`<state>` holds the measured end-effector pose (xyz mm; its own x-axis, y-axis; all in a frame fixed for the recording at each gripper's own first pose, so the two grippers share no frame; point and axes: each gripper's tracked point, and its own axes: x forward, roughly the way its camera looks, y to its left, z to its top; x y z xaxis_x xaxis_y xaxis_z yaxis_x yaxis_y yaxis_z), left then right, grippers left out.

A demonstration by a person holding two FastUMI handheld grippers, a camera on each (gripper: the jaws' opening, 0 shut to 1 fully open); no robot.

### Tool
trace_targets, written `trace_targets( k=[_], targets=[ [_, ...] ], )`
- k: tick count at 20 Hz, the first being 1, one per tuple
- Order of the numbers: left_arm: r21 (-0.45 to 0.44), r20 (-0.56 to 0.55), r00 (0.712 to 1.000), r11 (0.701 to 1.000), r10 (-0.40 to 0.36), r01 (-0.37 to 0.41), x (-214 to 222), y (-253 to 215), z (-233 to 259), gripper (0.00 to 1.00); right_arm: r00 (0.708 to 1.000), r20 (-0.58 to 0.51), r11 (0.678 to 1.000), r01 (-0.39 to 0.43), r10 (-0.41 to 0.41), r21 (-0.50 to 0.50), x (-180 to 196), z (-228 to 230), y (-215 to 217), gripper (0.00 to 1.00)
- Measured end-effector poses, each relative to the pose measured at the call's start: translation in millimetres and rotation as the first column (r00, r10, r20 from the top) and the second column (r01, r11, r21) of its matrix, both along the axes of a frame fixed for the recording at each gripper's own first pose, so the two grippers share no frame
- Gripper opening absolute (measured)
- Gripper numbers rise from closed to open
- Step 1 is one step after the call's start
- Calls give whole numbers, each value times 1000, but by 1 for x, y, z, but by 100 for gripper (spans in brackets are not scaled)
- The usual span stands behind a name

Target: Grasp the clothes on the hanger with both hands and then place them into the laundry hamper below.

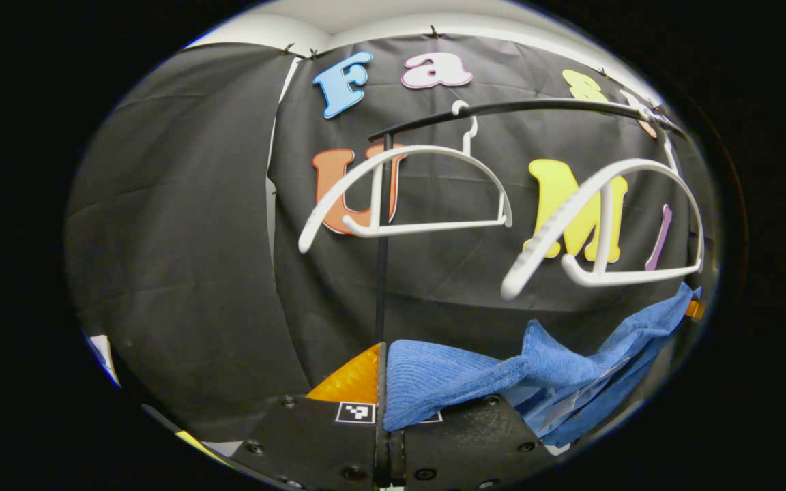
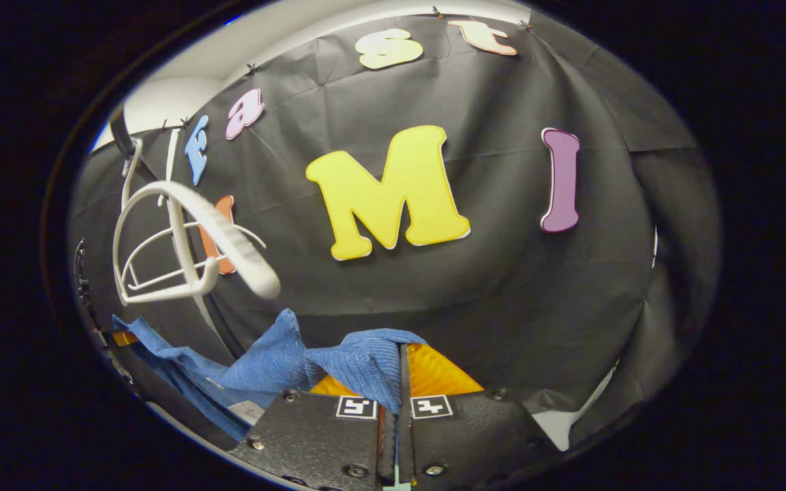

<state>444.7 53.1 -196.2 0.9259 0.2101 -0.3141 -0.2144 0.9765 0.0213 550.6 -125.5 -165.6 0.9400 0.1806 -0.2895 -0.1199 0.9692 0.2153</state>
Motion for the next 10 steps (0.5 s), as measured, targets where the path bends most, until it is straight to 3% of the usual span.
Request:
trace_targets(
  k=[6, 10],
  targets=[
    [29, -30, 998, 998, -62, 63, -20, -36, -19, 5, 998, -62, 999, -32, 33, 20, -31, -29, 25, 5],
    [20, -11, 993, 993, -114, 114, -35, -71, -6, 5, 994, -68, 995, -80, 84, 62, -57, -22, 56, 5]
  ],
)
